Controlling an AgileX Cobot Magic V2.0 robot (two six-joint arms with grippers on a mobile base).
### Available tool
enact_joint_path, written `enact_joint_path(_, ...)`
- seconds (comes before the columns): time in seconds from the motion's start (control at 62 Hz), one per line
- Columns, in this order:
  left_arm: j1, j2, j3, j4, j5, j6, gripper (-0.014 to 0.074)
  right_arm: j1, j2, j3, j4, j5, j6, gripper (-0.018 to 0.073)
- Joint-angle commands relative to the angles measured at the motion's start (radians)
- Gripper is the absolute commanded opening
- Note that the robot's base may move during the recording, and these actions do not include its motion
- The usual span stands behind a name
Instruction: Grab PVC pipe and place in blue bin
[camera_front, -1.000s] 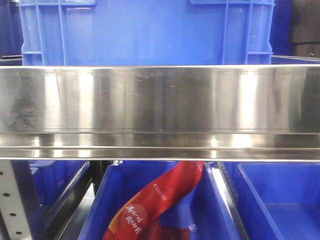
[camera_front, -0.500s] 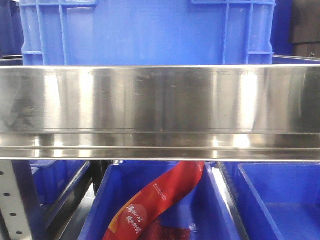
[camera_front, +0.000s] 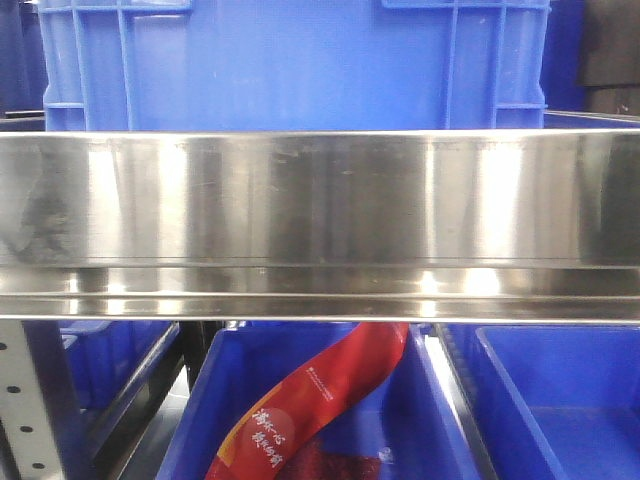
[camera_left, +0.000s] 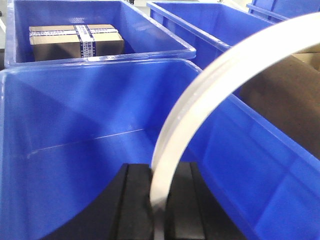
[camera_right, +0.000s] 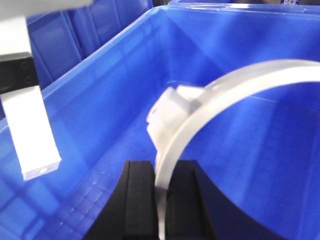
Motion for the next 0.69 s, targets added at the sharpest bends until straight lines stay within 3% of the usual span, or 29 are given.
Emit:
enact_joint_path(0.0,-0.004,0.002,-0.01,-0.002,-0.033,-0.001,0.0099,-0.003,0.0,-0.008,0.003,-0.035,-0.006,0.0067)
enact_joint_path(0.081,-0.004,0.008,-0.01,-0.002,-0.031,-0.001,0.0244,-0.003,0.0,-0.008,0.005,-0.037,-0.006,0.0253)
enact_joint_path(0.177,-0.004,0.012,-0.01,-0.002,-0.017,-0.001,0.0381,-0.003,0.009,-0.008,0.005,-0.035,-0.006,0.0366)
enact_joint_path(0.274,-0.004,0.013,-0.01,-0.002,-0.016,-0.001,0.0428,-0.003,0.011,-0.008,0.005,-0.032,-0.006,0.0372)
enact_joint_path(0.5,-0.004,0.013,-0.01,-0.002,-0.013,-0.001,0.0422,-0.003,0.011,-0.008,0.005,-0.031,-0.006,0.0363)
enact_joint_path(0.677,-0.002,0.005,-0.037,0.001,0.032,-0.001,0.0394,-0.003,-0.024,-0.011,-0.013,-0.031,-0.006,0.0225)
